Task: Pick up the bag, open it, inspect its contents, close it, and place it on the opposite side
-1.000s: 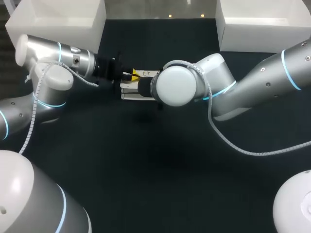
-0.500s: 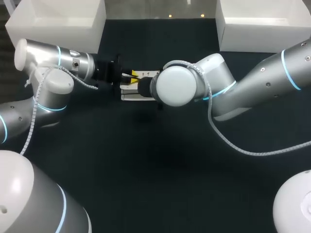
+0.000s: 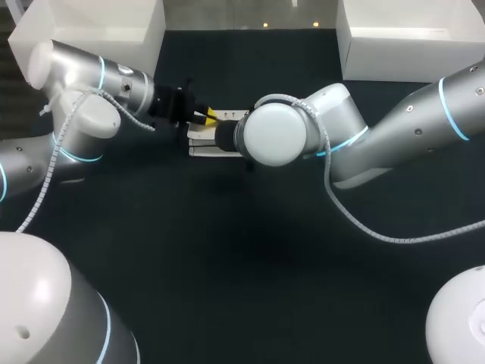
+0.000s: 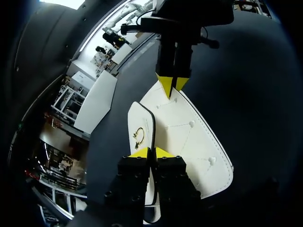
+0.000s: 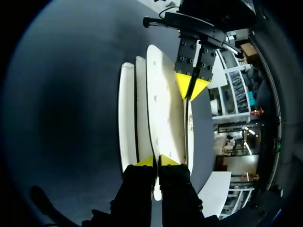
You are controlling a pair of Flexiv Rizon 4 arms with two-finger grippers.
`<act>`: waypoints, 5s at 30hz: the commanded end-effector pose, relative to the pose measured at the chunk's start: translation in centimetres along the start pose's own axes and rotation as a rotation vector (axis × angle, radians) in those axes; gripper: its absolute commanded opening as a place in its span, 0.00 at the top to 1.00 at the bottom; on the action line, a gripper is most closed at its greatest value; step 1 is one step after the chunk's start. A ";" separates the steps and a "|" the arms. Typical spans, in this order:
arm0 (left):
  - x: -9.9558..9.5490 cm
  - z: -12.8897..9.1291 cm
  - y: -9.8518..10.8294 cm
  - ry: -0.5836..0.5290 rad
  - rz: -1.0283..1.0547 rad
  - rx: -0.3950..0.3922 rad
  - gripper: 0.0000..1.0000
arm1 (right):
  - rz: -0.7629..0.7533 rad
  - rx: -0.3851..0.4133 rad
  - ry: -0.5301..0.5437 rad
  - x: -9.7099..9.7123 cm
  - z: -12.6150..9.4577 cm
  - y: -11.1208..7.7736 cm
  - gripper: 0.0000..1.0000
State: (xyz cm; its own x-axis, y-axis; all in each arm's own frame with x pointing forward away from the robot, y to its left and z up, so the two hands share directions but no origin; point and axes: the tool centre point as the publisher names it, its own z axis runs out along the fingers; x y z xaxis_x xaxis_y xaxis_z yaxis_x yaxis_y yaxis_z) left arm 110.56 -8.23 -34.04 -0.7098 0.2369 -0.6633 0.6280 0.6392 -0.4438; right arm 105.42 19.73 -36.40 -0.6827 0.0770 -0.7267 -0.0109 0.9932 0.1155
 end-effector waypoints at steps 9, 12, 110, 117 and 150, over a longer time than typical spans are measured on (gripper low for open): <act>1.4 0.6 2.1 -0.010 -0.096 0.013 1.00 | 0.001 -0.001 -0.006 0.1 0.2 0.1 1.00; 1.4 0.5 2.1 -0.012 -0.103 0.019 1.00 | 0.001 -0.001 -0.006 0.1 0.2 0.1 1.00; -1.2 -2.9 -1.0 -0.043 -0.048 0.051 0.00 | 0.002 -0.032 0.039 -0.8 -1.9 0.4 0.00; -2.3 -5.6 -1.8 -0.035 -0.149 0.006 0.00 | -0.004 -0.075 0.165 -2.3 -4.1 0.5 0.00; -1.8 -12.8 -2.1 0.197 -0.402 -0.340 0.00 | 0.095 -0.084 0.357 -6.0 -6.8 -1.5 0.00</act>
State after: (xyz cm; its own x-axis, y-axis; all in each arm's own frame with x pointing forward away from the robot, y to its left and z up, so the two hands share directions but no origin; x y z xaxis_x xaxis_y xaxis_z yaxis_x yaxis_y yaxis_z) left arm 106.77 -0.63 -24.32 -0.9409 0.0402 -0.3364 0.1810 0.8990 -0.3987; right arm 104.62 17.15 -27.61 -0.8956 0.1186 -0.4288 0.0135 0.9707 0.2401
